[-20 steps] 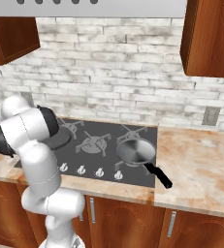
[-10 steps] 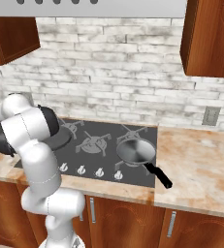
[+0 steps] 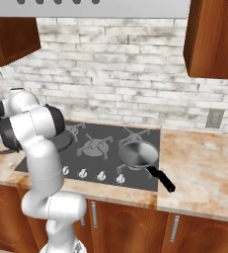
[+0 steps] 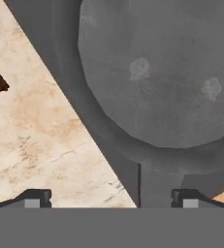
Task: Place both pans onto different burners. Then place the sweet potato and the steak on different pans.
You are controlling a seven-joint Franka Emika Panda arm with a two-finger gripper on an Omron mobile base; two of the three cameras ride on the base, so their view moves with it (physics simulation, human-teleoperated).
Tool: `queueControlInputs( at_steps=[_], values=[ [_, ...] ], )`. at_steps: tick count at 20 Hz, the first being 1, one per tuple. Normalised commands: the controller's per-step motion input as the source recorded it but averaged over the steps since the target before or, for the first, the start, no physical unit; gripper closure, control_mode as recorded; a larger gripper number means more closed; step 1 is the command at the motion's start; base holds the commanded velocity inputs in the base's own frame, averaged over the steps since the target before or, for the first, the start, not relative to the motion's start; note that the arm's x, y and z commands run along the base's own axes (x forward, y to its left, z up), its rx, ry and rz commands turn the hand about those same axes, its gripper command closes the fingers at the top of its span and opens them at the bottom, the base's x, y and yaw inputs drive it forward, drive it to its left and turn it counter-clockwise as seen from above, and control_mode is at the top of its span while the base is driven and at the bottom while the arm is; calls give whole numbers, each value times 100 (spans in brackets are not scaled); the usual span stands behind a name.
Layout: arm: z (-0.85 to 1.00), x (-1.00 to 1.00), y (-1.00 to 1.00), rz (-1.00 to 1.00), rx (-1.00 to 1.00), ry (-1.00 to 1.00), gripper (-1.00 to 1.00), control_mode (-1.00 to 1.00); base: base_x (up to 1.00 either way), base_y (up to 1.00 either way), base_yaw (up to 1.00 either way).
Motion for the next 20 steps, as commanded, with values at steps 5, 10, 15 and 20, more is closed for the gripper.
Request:
queueControlInputs(
  at_steps=[5, 10, 15, 20],
  values=[
    [0, 55, 17, 17, -5, 3, -100, -100, 0, 0, 0],
    [3, 53, 24, 13, 0, 9, -100, -100, 0, 0, 0],
    [0, 53, 45, 3, 0, 1, -100, -100, 0, 0, 0],
    [-4, 30, 18, 0, 0, 0, -100, -100, 0, 0, 0]
  ],
)
